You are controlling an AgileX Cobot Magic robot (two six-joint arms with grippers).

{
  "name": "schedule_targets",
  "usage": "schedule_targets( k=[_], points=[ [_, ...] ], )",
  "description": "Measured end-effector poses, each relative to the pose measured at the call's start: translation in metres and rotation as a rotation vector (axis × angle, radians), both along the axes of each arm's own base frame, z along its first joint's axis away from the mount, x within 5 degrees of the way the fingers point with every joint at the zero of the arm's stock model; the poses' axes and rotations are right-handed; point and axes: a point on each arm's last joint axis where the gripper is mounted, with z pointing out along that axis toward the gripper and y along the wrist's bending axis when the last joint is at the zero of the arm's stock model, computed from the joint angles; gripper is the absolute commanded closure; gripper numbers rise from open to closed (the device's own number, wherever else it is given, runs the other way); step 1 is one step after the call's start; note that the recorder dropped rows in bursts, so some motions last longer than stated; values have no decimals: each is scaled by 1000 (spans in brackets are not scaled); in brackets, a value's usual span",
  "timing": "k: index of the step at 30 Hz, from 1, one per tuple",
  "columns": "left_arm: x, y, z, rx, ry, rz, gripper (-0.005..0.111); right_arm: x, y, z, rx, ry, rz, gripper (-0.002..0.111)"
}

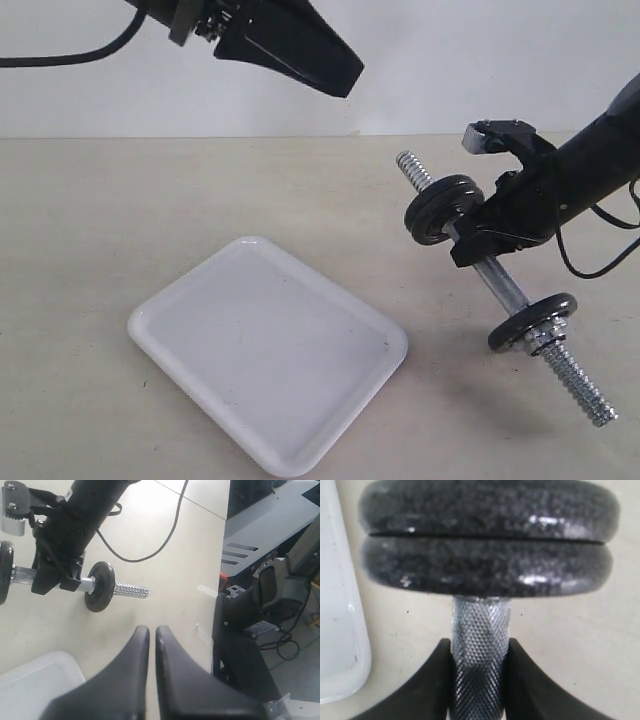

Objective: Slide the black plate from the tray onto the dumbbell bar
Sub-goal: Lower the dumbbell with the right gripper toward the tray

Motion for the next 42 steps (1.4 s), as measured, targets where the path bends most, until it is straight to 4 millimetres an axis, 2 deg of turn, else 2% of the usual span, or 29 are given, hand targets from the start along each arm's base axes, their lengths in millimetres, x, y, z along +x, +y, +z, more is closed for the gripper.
schedule_targets(
  k=[2,9,15,25,35,42],
  points=[
    [-2,1,3,-5,-8,1,102,1,0,-2,3,1,-6,108],
    [-9,5,13,-17,-29,4,102,5,24,-17,-10,15,63,108],
    [-11,5,15,-19,-18,13,102,11,40,-15,7,24,107,108],
    [-18,8,23,-31,-40,14,102,26,39,-17,-11,21,131,108],
    [-18,9,24,-32,-42,14,102,52,76,-15,-19,-3,247,108],
    [-18,9,24,-32,-42,14,102,64,84,-13,-25,-7,249,108]
  ],
)
